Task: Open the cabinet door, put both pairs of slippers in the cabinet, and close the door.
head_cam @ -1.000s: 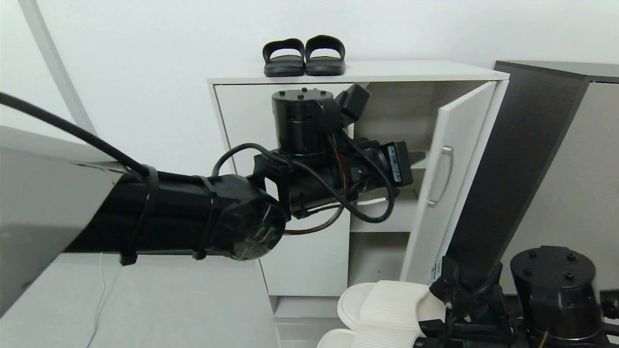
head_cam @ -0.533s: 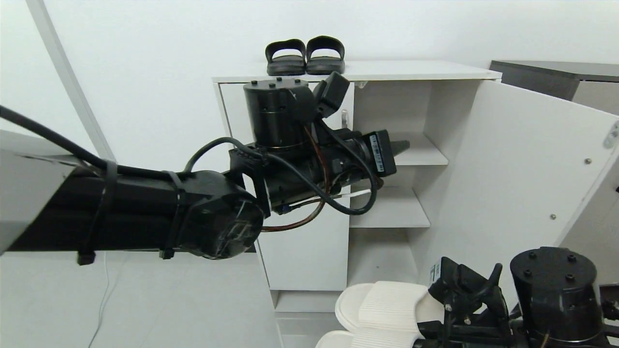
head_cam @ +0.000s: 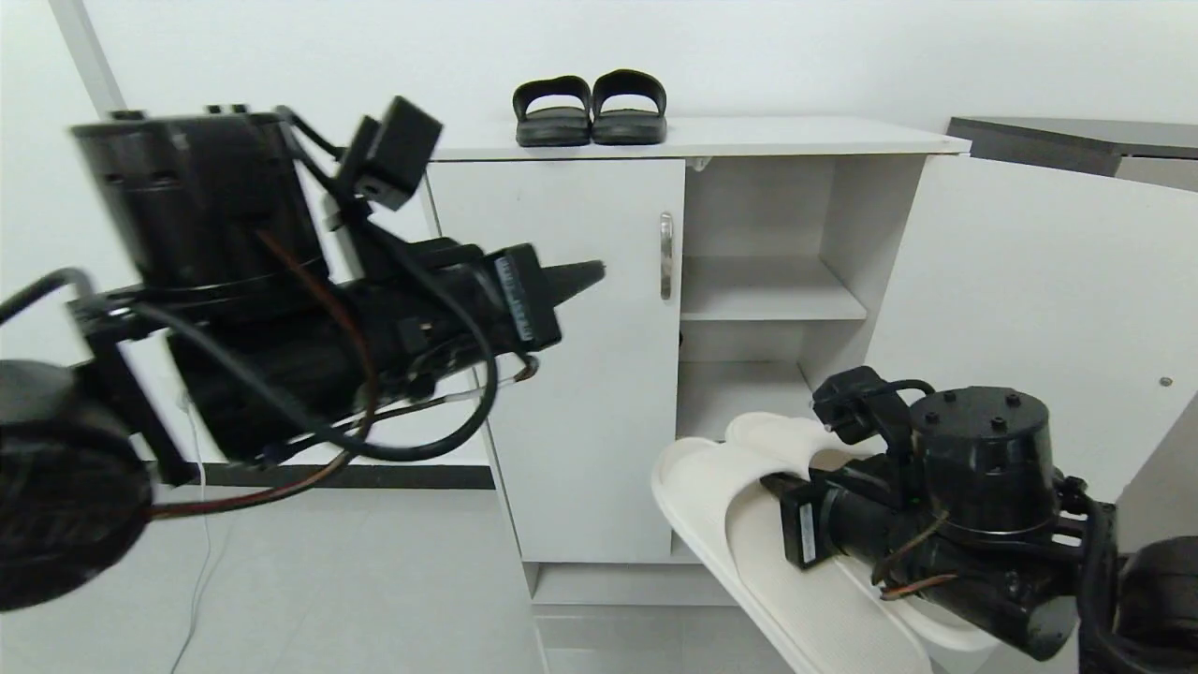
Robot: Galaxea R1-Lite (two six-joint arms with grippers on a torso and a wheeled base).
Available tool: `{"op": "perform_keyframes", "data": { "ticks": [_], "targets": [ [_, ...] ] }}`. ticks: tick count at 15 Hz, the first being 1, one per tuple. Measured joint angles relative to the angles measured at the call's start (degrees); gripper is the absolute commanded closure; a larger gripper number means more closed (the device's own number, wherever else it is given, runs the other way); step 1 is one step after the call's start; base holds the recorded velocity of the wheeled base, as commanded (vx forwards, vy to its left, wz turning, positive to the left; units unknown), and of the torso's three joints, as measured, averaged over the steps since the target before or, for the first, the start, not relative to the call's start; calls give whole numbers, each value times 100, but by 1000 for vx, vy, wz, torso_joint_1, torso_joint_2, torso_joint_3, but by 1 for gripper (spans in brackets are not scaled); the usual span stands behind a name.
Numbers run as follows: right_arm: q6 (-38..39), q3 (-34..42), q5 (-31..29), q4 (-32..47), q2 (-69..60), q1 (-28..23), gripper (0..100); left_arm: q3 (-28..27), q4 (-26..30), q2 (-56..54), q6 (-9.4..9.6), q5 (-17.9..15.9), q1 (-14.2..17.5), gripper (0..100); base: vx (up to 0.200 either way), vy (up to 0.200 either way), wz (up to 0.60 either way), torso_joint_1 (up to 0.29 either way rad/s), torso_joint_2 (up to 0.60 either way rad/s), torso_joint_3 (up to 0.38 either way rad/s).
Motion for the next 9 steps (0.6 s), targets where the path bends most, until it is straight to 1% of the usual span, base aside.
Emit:
{"op": "perform_keyframes", "data": {
  "ticks": [1,2,3,4,6,9],
  "targets": [
    [44,-162,-491,-9,173,0,100,400,96,-439,252,374,66,100,0,0,0,0,0,0],
    [68,-291,-777,-55,323,-11,100,780,182,-894,523,700,157,100,0,0,0,0,0,0],
    [79,-355,-827,-115,446,-16,100,1154,279,-1379,780,948,339,100,0,0,0,0,0,0],
    [79,-369,-848,-167,527,-40,100,1480,414,-1840,961,1102,628,100,0,0,0,0,0,0],
    [73,-363,-867,-183,618,-61,100,2068,759,-2799,1175,1432,1243,100,0,0,0,0,0,0],
    [73,-344,-864,-185,673,-71,100,2861,1517,-4295,1331,1786,1987,100,0,0,0,0,0,0]
  ]
}}
